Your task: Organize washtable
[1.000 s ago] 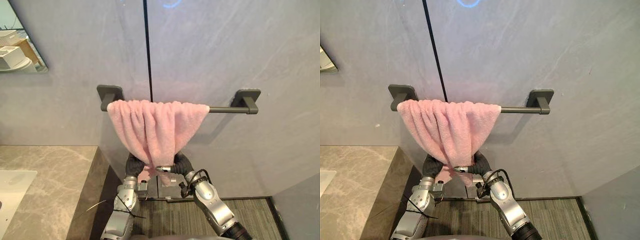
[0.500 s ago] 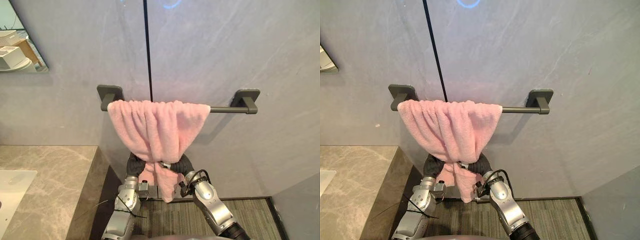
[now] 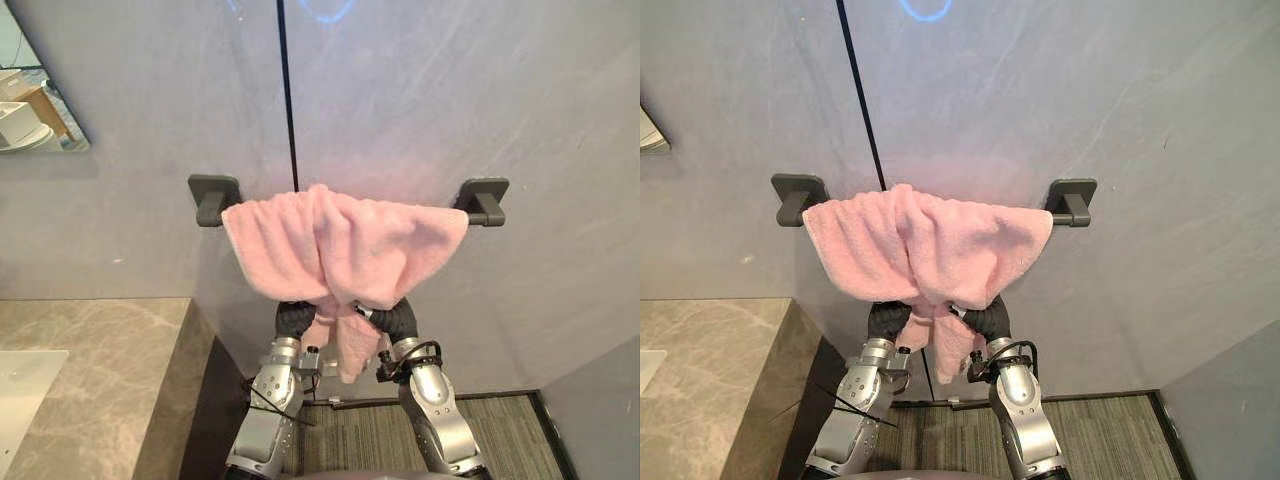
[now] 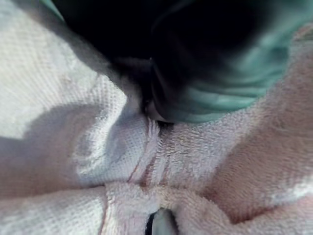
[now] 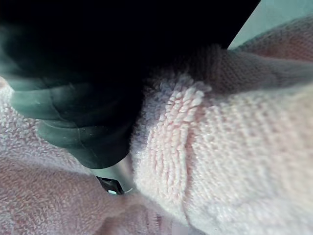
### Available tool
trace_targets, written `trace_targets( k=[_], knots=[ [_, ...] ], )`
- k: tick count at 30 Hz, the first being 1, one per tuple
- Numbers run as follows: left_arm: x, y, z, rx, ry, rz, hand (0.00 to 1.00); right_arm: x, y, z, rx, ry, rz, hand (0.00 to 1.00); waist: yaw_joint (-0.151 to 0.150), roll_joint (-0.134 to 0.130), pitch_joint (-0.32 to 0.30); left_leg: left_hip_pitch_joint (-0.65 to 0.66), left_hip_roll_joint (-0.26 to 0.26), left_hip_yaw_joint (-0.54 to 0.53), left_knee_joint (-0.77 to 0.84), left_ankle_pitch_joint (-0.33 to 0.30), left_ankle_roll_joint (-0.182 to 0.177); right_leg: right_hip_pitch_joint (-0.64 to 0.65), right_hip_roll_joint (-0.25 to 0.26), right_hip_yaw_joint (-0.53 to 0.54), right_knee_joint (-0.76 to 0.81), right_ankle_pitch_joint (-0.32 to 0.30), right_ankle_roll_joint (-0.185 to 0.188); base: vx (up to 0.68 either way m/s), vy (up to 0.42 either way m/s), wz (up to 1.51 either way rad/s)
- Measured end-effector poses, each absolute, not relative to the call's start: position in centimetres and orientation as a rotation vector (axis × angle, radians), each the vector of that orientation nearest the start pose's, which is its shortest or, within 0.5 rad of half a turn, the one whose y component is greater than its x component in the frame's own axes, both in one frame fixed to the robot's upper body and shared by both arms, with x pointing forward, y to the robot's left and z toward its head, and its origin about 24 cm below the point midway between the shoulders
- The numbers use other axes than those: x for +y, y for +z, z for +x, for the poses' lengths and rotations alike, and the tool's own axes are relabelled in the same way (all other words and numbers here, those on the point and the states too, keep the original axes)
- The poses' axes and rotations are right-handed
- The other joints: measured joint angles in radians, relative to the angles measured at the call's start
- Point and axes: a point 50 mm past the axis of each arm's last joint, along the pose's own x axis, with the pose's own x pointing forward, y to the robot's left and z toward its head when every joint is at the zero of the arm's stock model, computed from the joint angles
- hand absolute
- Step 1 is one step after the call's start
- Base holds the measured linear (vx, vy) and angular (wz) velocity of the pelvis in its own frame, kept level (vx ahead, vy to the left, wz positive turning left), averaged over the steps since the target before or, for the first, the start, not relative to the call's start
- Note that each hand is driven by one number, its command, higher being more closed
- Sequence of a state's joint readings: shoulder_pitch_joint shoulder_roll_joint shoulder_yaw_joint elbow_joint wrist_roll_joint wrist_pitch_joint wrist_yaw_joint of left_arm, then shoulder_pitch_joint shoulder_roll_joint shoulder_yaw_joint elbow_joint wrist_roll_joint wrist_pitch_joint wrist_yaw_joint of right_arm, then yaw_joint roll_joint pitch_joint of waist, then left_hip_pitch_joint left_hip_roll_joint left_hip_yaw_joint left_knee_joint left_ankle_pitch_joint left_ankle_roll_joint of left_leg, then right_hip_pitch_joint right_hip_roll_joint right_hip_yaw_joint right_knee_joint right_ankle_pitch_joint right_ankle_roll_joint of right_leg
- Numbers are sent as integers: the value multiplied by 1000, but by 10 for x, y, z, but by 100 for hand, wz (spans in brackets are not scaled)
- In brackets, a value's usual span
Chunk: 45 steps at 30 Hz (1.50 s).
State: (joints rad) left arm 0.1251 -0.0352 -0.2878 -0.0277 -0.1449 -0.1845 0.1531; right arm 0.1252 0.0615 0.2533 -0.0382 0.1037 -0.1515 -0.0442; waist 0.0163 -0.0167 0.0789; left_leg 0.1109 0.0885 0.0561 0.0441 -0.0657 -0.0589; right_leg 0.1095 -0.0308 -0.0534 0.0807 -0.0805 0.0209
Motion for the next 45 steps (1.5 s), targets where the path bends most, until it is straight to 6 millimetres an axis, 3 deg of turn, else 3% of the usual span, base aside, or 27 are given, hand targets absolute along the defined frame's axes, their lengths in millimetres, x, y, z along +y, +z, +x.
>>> trace_targets(
  k=[7,9,14,23,28,37,43,45],
  knots=[
    [78,47,228,-94,-113,-247,100,-106,48,222,-101,51,205,100,0,1,0,8,-1,16,0,0,0,-4,-4,7,0,1,6,8,8,-4],
    [81,45,227,-85,-108,-240,100,-128,43,220,-86,-64,190,100,2,5,-2,9,-1,22,0,-1,0,-3,-4,8,0,2,9,-35,2,-2],
    [79,42,224,-73,-121,-245,100,-128,36,216,-56,-73,171,100,0,26,-15,10,0,29,-5,-1,0,-4,-5,21,0,3,12,-33,2,-7],
    [81,13,216,61,-99,-223,100,-125,1,210,96,-57,90,100,5,25,-15,9,0,25,-7,0,0,-3,-7,16,1,2,15,-2,-1,1],
    [82,9,216,78,-93,-219,100,-124,-2,209,109,-48,56,100,24,20,-15,8,-1,17,-6,0,0,0,-9,6,1,1,16,-11,-6,5],
    [95,4,211,98,-29,-223,100,-114,-4,211,113,12,24,100,28,6,-10,3,-3,-9,-4,0,0,7,-16,-15,0,-3,21,-10,-5,6],
    [102,11,212,67,18,-251,100,-106,-2,210,102,52,0,100,36,-16,-2,-11,-4,-25,7,-1,0,7,-19,-30,0,-4,22,-11,-9,7],
    [103,11,212,71,23,-267,100,-105,0,210,92,54,-4,100,52,-16,-2,-11,-4,-25,7,-1,0,7,-21,-30,0,-5,23,0,0,0]
  ],
)
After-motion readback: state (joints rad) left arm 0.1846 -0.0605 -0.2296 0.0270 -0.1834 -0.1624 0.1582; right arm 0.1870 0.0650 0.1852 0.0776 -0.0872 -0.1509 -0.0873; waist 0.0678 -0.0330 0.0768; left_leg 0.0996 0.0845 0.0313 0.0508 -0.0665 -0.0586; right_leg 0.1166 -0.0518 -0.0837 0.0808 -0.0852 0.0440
